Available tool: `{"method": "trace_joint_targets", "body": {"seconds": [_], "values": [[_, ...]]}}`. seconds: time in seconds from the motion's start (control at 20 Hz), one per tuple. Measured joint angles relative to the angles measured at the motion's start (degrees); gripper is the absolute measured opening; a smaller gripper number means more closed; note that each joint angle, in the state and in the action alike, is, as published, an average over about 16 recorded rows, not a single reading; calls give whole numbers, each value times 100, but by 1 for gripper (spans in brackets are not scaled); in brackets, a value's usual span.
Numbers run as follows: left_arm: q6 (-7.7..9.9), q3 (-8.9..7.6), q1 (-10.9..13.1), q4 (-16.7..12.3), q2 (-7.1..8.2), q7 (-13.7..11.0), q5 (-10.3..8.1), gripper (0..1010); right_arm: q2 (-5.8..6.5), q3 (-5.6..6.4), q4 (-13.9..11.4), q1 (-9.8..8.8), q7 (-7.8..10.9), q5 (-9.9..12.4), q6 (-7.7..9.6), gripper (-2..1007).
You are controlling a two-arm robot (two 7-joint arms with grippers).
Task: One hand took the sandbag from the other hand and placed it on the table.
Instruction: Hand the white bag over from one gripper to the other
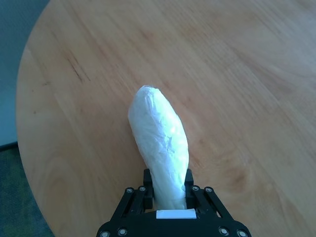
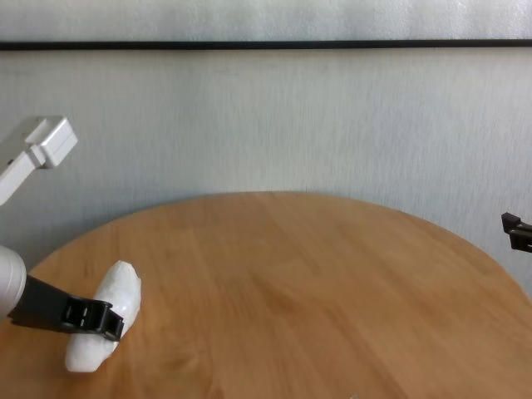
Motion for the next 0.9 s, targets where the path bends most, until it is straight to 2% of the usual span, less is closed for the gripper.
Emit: {"method": "trace_joint_targets", "body": {"seconds": [0.25, 0.5, 0.9], "values": [[-61, -19, 17, -14, -5, -17, 13, 360, 0, 0, 0, 0, 0, 0, 0, 1001], [-208, -66, 57, -55, -19, -102, 17, 360, 0, 0, 0, 0, 0, 0, 0, 1001], [-707, -187, 165, -155, -52, -358, -41, 360, 0, 0, 0, 0, 0, 0, 0, 1001]]}}
